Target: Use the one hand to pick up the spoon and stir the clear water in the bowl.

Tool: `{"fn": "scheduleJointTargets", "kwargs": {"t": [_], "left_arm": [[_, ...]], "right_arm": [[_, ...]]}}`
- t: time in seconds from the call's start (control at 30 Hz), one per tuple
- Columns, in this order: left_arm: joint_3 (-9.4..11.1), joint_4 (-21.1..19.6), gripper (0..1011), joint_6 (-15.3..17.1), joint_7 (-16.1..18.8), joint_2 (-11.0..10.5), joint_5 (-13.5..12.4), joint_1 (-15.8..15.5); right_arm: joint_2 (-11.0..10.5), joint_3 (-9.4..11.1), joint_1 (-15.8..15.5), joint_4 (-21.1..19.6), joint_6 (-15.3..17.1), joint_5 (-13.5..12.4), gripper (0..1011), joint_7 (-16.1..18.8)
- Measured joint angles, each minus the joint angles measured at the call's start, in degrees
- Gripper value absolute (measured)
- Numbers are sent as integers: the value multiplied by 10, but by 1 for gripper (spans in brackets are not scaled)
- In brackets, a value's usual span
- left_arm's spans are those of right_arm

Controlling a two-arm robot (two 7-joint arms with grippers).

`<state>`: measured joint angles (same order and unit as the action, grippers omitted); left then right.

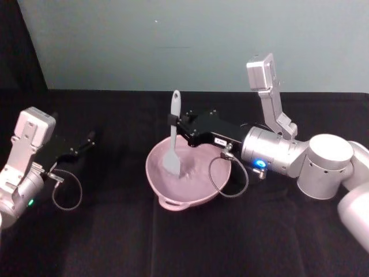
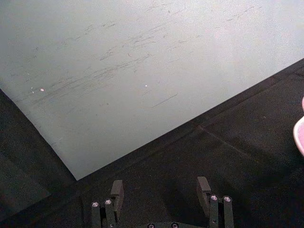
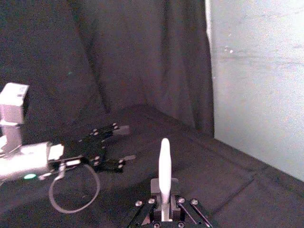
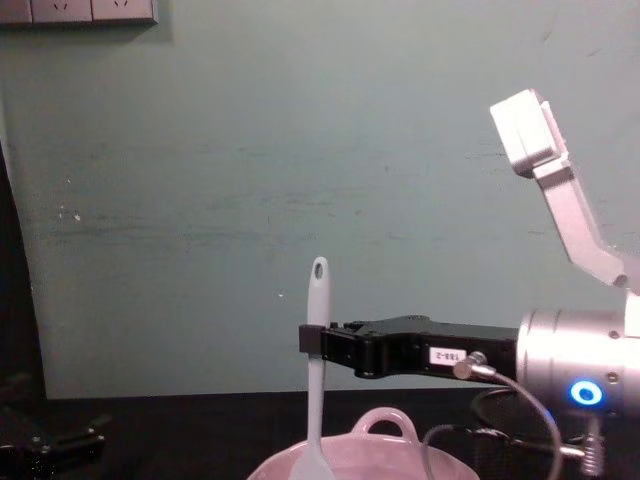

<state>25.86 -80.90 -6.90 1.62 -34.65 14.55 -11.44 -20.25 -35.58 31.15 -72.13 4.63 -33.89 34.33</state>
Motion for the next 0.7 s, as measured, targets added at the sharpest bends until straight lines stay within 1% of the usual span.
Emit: {"fn": "scheduleJointTargets", "kwargs": {"t": [0.1,0.2,0.23,0.33,0.37,0.47,0.53,0.57,0.6,0.63,0.67,0.7], "left_arm": [[0,0,1011,0,0,0,0,0],[0,0,1011,0,0,0,0,0],[0,0,1011,0,0,0,0,0],[0,0,1011,0,0,0,0,0],[0,0,1011,0,0,0,0,0],[0,0,1011,0,0,0,0,0],[0,0,1011,0,0,0,0,0],[0,0,1011,0,0,0,0,0],[0,0,1011,0,0,0,0,0],[0,0,1011,0,0,0,0,0],[0,0,1011,0,0,0,0,0],[0,0,1011,0,0,0,0,0]], "right_arm": [[19,4,6,26,-23,14,106,-14],[30,8,11,45,-42,25,105,-24],[36,11,13,55,-55,33,106,-32],[42,15,16,66,-73,47,106,-43],[42,15,16,66,-73,47,106,-43],[39,22,15,65,-85,65,106,-57],[35,23,14,59,-85,72,106,-62],[29,24,11,51,-83,79,106,-65],[29,24,11,51,-83,79,106,-65],[19,25,6,34,-72,88,106,-69],[19,25,6,34,-72,88,106,-69],[10,26,2,22,-62,92,106,-70]]}}
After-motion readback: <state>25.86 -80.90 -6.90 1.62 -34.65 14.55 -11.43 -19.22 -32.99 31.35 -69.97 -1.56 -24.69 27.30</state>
